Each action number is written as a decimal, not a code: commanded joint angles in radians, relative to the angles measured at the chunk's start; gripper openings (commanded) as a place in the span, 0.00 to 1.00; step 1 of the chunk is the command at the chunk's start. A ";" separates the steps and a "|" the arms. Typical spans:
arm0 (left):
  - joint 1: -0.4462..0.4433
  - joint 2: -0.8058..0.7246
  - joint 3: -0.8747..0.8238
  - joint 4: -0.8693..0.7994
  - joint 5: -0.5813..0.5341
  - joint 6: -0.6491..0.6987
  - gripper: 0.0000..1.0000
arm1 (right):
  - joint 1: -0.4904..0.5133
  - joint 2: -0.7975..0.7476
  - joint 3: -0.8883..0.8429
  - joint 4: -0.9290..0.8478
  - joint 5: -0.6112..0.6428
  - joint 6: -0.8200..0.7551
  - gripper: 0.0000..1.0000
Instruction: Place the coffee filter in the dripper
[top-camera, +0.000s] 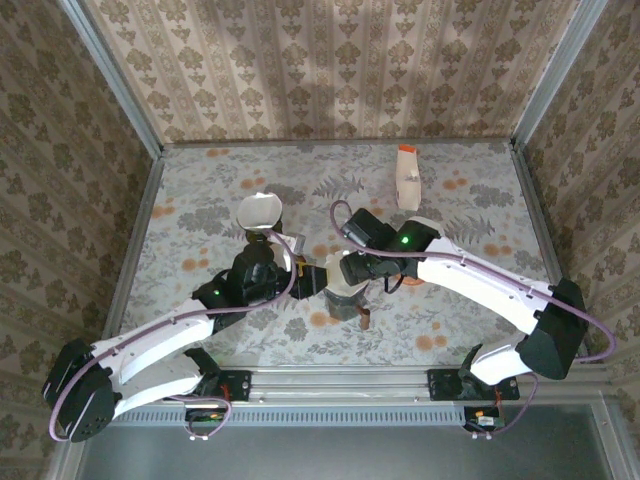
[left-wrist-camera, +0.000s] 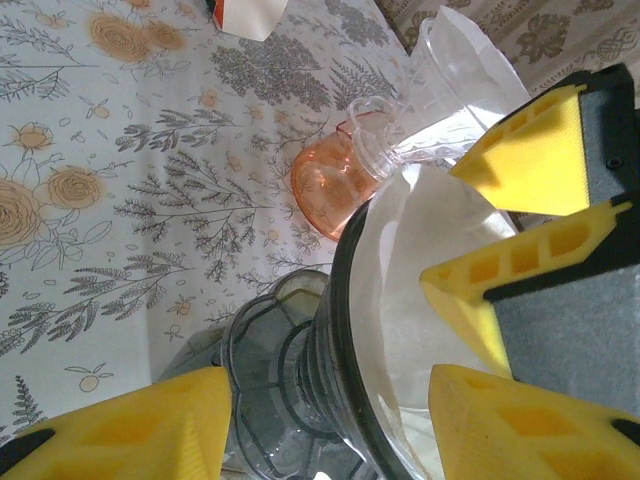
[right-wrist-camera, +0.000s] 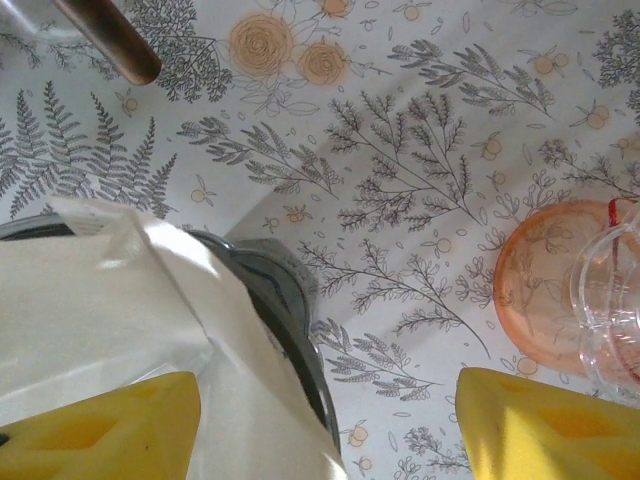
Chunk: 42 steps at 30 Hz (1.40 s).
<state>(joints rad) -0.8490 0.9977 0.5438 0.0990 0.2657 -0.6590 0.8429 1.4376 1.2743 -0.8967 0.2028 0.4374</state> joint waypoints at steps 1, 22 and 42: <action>0.007 0.002 -0.015 0.004 0.018 -0.007 0.56 | -0.005 -0.014 0.026 -0.016 0.019 -0.020 0.70; 0.007 0.004 -0.013 0.005 0.021 -0.004 0.56 | -0.007 0.012 0.056 0.017 -0.010 -0.019 0.72; 0.006 0.005 -0.018 0.009 0.017 -0.005 0.56 | -0.005 -0.036 -0.016 0.033 -0.027 0.019 0.72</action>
<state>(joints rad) -0.8490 0.9997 0.5343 0.0990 0.2665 -0.6590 0.8402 1.4258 1.2488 -0.8612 0.1749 0.4431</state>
